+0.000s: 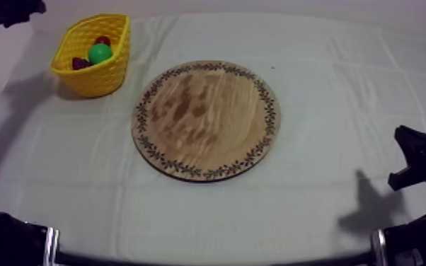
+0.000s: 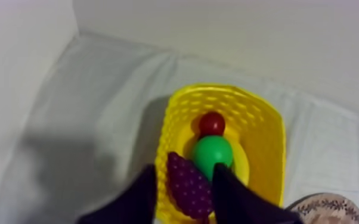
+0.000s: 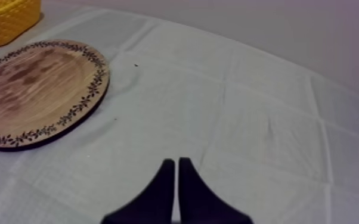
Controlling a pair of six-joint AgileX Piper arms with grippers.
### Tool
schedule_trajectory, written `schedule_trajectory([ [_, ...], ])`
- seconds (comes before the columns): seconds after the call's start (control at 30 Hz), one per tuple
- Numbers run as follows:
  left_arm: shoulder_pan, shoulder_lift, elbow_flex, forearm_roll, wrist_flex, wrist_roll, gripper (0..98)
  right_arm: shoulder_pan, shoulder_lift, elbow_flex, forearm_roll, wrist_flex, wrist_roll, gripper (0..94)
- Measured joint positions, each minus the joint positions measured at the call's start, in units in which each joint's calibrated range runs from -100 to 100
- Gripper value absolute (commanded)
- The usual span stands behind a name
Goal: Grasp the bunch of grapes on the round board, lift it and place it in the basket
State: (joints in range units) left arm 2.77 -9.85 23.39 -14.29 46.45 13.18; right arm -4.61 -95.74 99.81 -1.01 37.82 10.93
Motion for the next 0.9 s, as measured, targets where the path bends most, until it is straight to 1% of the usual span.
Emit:
schedule_trajectory([
  [0.07, -0.5, -5.7, 3.7, 0.15, -0.5, -0.3, 18.8, 0.0, 0.0, 0.0, 0.0, 0.0, 0.0, 0.4],
  [0.1, -0.6, -8.6, 5.2, 0.14, -0.6, -0.4, 13.2, 0.0, 0.0, 0.0, 0.0, 0.0, 0.0, 0.4],
  [0.17, -1.1, -14.2, 9.0, 0.31, -1.5, -0.9, 6.5, 0.0, 0.0, 0.0, 0.0, 0.0, 0.0, 0.4],
  [0.27, -1.6, -22.6, 14.7, 0.53, -2.4, -2.3, 2.3, 0.0, 0.0, 0.0, 0.0, 0.0, 0.0, 0.4],
  [0.37, -1.7, -31.0, 21.2, 0.86, -4.1, -3.8, 0.8, 0.0, 0.0, 0.0, 0.0, 0.0, 0.0, 0.4],
  [0.43, -2.0, -36.9, 25.7, 1.05, -6.4, -4.4, 0.4, 0.0, 0.0, 0.0, 0.0, 0.0, 0.0, 0.4],
  [0.6, -2.5, -50.9, 39.3, 1.60, -13.8, -5.7, 0.1, 0.0, 0.0, 0.0, 0.0, 0.0, 0.0, 0.4],
  [0.77, -2.8, -63.6, 53.6, 1.90, -19.6, -6.6, 0.0, 0.0, 0.0, 0.0, 0.0, 0.0, 0.0, 0.4],
  [0.9, -2.8, -72.6, 63.6, 2.02, -22.1, -6.9, 0.0, 0.0, 0.0, 0.0, 0.0, 0.0, 0.0, 0.4],
])
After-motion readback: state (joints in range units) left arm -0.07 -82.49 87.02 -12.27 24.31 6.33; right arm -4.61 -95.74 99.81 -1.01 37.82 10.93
